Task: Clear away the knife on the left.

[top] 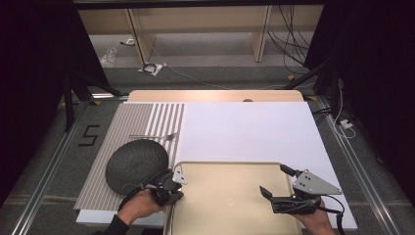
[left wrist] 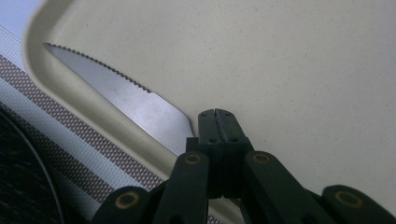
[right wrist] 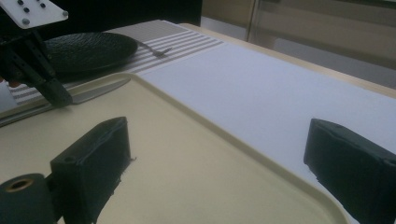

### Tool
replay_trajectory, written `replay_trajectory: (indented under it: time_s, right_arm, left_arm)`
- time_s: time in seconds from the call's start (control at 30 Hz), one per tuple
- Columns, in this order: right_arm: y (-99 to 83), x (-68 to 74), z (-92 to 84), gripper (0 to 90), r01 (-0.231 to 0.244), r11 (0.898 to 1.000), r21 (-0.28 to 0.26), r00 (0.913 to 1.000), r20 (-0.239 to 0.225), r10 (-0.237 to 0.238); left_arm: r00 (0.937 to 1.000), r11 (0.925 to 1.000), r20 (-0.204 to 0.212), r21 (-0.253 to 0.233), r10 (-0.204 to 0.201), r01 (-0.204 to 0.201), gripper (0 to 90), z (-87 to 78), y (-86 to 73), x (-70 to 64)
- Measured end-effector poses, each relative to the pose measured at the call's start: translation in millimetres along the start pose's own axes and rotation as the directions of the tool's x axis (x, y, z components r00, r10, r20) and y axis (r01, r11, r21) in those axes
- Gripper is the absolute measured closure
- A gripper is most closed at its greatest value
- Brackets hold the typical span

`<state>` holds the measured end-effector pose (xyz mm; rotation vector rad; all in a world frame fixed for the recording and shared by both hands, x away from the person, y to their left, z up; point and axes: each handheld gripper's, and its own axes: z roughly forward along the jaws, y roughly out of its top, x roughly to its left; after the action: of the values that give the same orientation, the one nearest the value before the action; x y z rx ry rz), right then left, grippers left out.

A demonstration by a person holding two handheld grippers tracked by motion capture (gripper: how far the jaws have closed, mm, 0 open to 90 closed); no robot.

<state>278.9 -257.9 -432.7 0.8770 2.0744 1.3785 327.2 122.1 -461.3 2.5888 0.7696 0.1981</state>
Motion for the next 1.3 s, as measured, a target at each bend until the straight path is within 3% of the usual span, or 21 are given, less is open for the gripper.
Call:
replay_trajectory:
  time_s: [0.1,0.17,0.23,0.33,0.4,0.57,0.73,0.97,1.07,1.17,1.3]
  right_arm:
    - [-0.2,-0.5,-0.2,8.0,-0.006,1.000,-0.004,1.0000,-0.002,0.006]
    - [-0.1,-0.5,-0.4,8.0,-0.005,1.000,-0.004,1.0000,-0.002,0.005]
    - [0.2,0.0,-0.1,8.0,-0.004,1.000,-0.006,1.0000,-0.002,0.004]
    - [0.7,0.2,-0.5,8.0,-0.004,1.000,-0.008,1.0000,-0.003,0.004]
    - [0.7,-0.2,-0.4,8.0,-0.011,1.000,-0.012,0.9999,-0.005,0.010]
    - [0.9,-0.6,-0.4,8.0,-0.007,1.000,-0.018,0.9999,-0.007,0.007]
    - [1.3,-1.2,-0.1,8.0,-0.012,1.000,-0.023,0.9999,-0.010,0.012]
    - [2.2,-0.6,1.1,7.9,-0.010,1.000,-0.025,0.9998,-0.015,0.010]
    - [2.7,-0.1,1.4,8.0,-0.008,1.000,-0.019,0.9999,-0.012,0.008]
    - [2.6,0.1,2.1,8.0,-0.005,1.000,-0.020,0.9999,-0.014,0.004]
    - [2.4,-0.6,1.6,8.0,-0.014,1.000,-0.018,0.9998,-0.013,0.013]
  left_arm:
    - [0.9995,0.9992,0.032,-0.039,0.004,-0.003,82.9,-6.0,0.1,2.5]
    - [0.9997,0.9977,0.026,-0.067,-0.003,0.004,75.6,-10.3,0.7,4.0]
    - [0.9994,0.9925,0.028,-0.120,-0.022,0.025,63.0,-14.9,1.8,5.3]
    - [0.9998,0.9837,0.014,-0.179,-0.015,0.017,42.4,-21.5,2.9,5.2]
    - [0.9995,0.9791,0.010,-0.201,-0.030,0.031,37.8,-25.3,3.7,6.6]
    - [0.9970,0.9601,0.002,-0.269,-0.077,0.075,31.4,-31.7,3.3,12.3]
    - [0.9939,0.9393,-0.033,-0.331,-0.106,0.089,25.7,-37.9,1.5,17.5]
    - [0.9802,0.9070,-0.064,-0.394,-0.187,0.148,23.3,-48.1,-5.4,30.1]
    - [0.9756,0.8988,-0.071,-0.408,-0.208,0.161,23.1,-51.1,-8.5,34.8]
    - [0.9672,0.8904,-0.095,-0.420,-0.236,0.176,22.7,-53.3,-12.3,40.8]
    - [0.9623,0.8856,-0.111,-0.429,-0.248,0.179,23.0,-55.2,-15.1,45.6]
